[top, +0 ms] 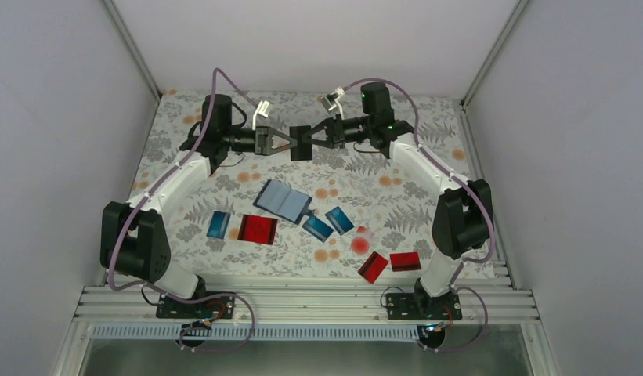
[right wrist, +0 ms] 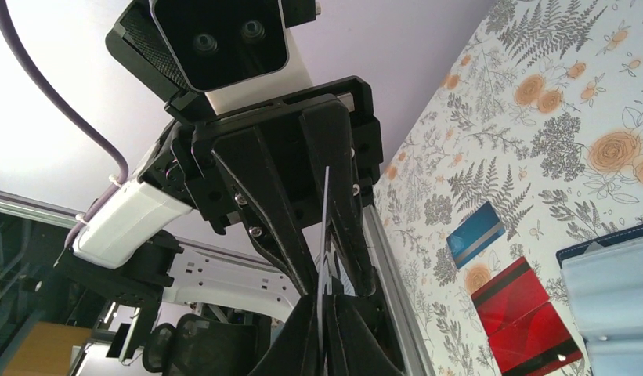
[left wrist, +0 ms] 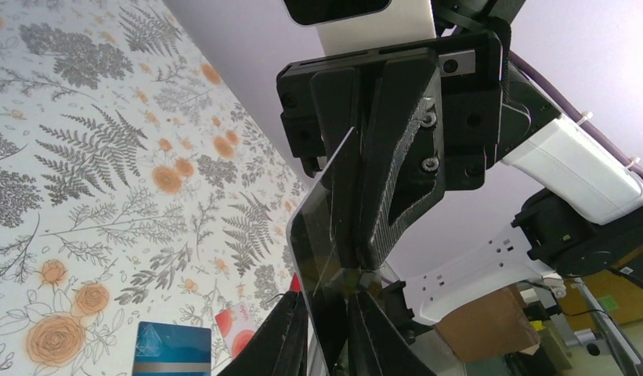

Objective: Put the credit cards into the card holder

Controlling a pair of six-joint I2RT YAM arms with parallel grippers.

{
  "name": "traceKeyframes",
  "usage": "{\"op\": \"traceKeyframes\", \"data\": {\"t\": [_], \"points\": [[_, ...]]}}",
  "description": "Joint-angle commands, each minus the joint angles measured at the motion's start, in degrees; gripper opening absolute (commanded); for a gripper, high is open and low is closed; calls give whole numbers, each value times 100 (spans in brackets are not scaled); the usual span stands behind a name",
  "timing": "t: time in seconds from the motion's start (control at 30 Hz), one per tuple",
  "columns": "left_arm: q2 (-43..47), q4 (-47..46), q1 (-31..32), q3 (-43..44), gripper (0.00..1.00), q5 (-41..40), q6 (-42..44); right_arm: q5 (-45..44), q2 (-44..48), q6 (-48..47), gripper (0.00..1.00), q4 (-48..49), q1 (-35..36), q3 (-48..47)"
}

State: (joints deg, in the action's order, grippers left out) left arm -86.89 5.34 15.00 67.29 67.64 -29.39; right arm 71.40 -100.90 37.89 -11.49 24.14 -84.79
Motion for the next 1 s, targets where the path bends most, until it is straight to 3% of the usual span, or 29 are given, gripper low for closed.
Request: {"op": "traceKeyframes", "data": {"t": [0.0, 0.2, 0.27, 0.33, 0.47, 0.5, 0.6, 0.67, 0.8, 0.97], "points": [[-88, -313, 11, 146, 15, 184, -97, 61, -116, -86, 4, -72, 56, -308], [-279, -489, 11, 248, 20, 306, -257, 10, -168, -81, 4, -73, 56, -345], [-319, -447, 6, 324, 16, 316, -204, -10, -181, -82, 4, -52, 55, -345], [-368, -339, 10, 397, 5, 308, -104, -23, -197, -79, 4, -47, 53, -355], [-492, 438, -15, 675, 2, 47, 415, -121, -251, -139, 6, -165, 56, -386], [-532, 722, -32, 752, 2, -88, 602, -175, -287, -247, 11, -335, 51, -433], [-606, 1459, -154, 813, 2, -491, 1016, -491, -361, -611, 42, -965, 16, -558], [-586, 1818, -217, 729, 2, -788, 1279, -685, -362, -794, 51, -1258, -12, -451], [-512, 2496, -232, 381, 2, -1616, 1816, -1582, -315, -1184, 57, -1979, -2, -126], [-381, 2569, -227, -297, 2, -2253, 1856, -2781, -280, -1454, 58, -2802, 213, 348]]}}
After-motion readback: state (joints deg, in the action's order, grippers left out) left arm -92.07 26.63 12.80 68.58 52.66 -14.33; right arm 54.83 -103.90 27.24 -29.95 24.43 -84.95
